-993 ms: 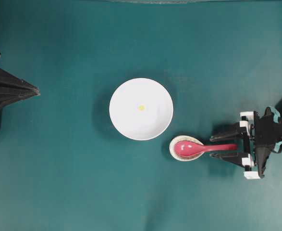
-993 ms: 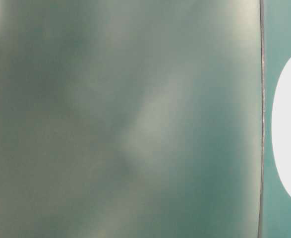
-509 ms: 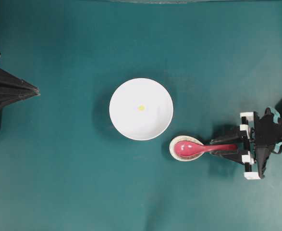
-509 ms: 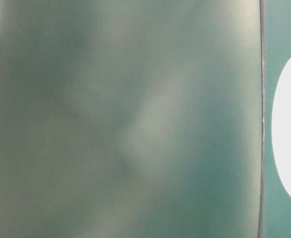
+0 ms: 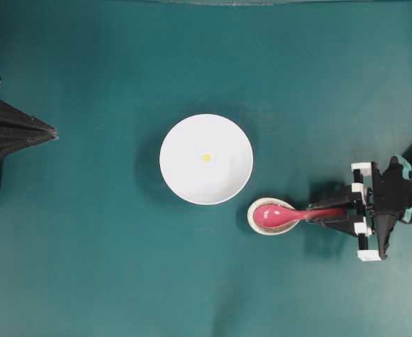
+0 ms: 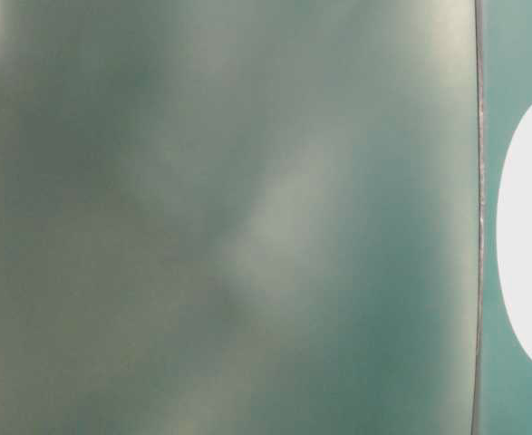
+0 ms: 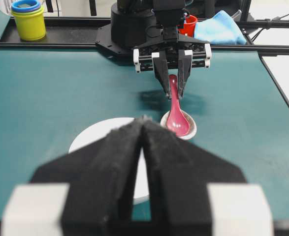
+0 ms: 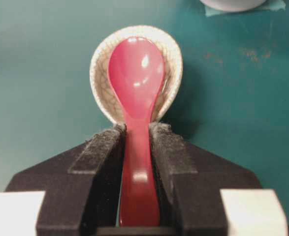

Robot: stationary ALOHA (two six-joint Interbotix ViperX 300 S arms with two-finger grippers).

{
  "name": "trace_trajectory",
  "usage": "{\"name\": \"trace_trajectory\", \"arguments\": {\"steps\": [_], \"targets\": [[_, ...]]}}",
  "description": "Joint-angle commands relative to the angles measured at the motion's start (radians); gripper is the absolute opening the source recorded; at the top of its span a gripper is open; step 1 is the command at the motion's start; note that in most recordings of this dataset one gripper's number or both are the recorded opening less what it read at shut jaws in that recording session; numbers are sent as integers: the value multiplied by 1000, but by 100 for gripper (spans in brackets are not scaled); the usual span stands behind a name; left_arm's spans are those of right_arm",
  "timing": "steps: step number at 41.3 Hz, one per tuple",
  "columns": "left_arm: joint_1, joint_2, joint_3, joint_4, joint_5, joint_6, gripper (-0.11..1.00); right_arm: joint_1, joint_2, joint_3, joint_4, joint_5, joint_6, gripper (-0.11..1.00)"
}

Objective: Scoop the yellow hexagonal prism block from the bowl with a spoon using the right arm.
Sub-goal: 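Lift the pink spoon and lower its bowl into the white bowl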

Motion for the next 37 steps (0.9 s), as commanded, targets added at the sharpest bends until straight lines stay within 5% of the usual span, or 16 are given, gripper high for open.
{"name": "trace_trajectory", "arguments": {"steps": [1,16,37], "targets": [[-2,9,-26,2,-11,2,6,-3,-44,2,-2,-17,-8,24],[-2,9,-26,2,-11,2,6,-94,-247,-8,0,104,-118,24],[-2,9,-26,3,-2,0,6,-397,-581,-224,-2,756,-431,24]]}}
